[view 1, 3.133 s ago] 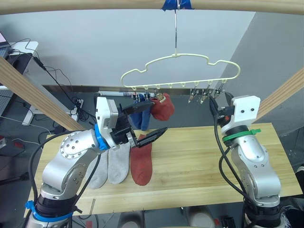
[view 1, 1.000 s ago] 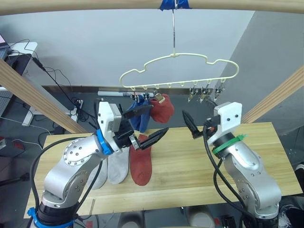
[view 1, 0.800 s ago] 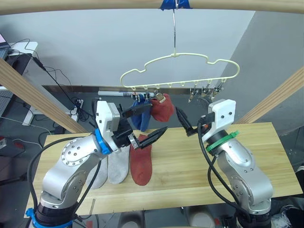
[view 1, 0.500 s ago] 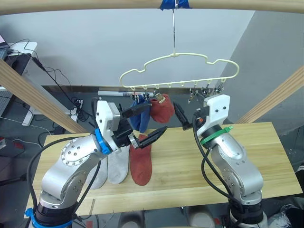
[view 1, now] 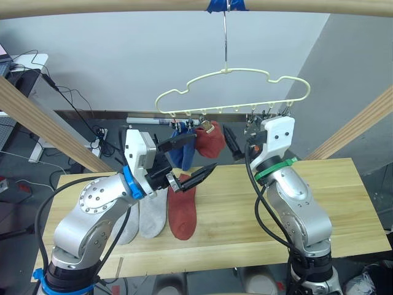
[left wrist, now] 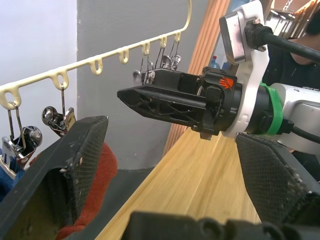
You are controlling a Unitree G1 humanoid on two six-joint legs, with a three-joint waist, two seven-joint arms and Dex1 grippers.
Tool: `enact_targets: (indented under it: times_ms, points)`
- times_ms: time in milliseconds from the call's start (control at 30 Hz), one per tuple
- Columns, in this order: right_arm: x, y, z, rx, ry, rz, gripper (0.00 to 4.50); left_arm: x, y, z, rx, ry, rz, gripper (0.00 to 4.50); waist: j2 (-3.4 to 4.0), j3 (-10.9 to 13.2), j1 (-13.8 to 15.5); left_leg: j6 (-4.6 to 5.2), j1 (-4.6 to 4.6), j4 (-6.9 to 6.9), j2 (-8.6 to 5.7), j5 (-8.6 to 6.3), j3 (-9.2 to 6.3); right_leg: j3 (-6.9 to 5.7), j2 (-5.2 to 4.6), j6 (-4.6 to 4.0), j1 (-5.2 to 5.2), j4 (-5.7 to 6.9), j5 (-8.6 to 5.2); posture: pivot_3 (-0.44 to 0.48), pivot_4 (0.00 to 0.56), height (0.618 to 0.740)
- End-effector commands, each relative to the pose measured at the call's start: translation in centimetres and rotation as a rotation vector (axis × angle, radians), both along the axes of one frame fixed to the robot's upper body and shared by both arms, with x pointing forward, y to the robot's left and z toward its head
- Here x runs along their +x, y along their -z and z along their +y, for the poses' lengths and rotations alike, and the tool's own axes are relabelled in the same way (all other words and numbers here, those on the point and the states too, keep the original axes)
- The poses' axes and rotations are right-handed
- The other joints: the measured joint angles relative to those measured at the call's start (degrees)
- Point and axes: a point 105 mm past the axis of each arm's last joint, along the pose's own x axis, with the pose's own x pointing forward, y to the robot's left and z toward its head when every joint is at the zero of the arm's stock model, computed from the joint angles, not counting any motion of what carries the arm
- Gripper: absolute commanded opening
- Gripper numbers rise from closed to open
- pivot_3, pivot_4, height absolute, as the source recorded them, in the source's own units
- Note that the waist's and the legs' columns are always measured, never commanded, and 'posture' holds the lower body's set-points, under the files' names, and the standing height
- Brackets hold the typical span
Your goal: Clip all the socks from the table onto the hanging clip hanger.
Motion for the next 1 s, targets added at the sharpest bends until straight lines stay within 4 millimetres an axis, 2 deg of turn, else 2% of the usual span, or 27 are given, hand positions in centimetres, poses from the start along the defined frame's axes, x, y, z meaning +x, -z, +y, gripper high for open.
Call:
enact_targets:
  times_ms: [33,600,767,867,967,1000]
  points:
    - [-0.34,-1.38,0.46,0.019,-0.019,-0.061,4.48,-0.85,-0.87,-0.51,-0.009,0.023,-0.045,4.5,0.0,0.0,0.0,0.0,0.0,0.0,0.0,0.0,0.0,0.0,0.0,0.0,0.0,0.0,0.0,-0.056,0.316,0.74]
    - [0.13,-1.78,1.29,0.083,-0.055,-0.051,4.48,-1.0,-0.86,-0.59,-0.012,0.026,-0.046,4.5,0.01,0.0,0.0,0.0,-0.01,-0.01,0.0,0.0,-0.01,0.0,0.0,0.0,-0.01,0.0,0.0,-0.051,0.311,0.74]
    - [0.35,-1.84,1.01,0.081,-0.043,-0.053,4.48,-1.03,-0.84,-0.58,-0.013,0.026,-0.047,4.5,0.01,0.0,0.0,0.0,-0.01,-0.01,0.0,0.0,0.0,0.0,0.0,0.0,-0.02,-0.01,0.0,-0.052,0.309,0.74]
    - [0.49,-1.89,0.75,0.085,-0.03,-0.054,3.86,-1.06,-0.83,-0.61,-0.014,0.027,-0.047,4.5,0.01,0.0,0.0,0.0,-0.01,-0.01,0.0,0.0,-0.01,0.0,0.0,0.0,-0.02,-0.01,0.0,-0.053,0.307,0.74]
    - [0.55,-1.88,0.64,0.081,-0.022,-0.054,2.83,-1.05,-0.8,-0.64,-0.012,0.028,-0.047,4.5,0.01,0.0,0.0,-0.01,-0.02,-0.02,0.0,0.0,-0.01,0.0,0.0,0.0,-0.02,-0.01,0.0,-0.053,0.307,0.74]
    - [0.53,-1.89,0.62,0.08,-0.019,-0.055,2.83,-1.06,-0.8,-0.65,-0.013,0.028,-0.047,4.5,0.01,0.0,0.0,0.0,-0.02,-0.02,0.0,0.0,0.0,0.0,0.0,0.0,-0.02,-0.01,0.0,-0.054,0.304,0.74]
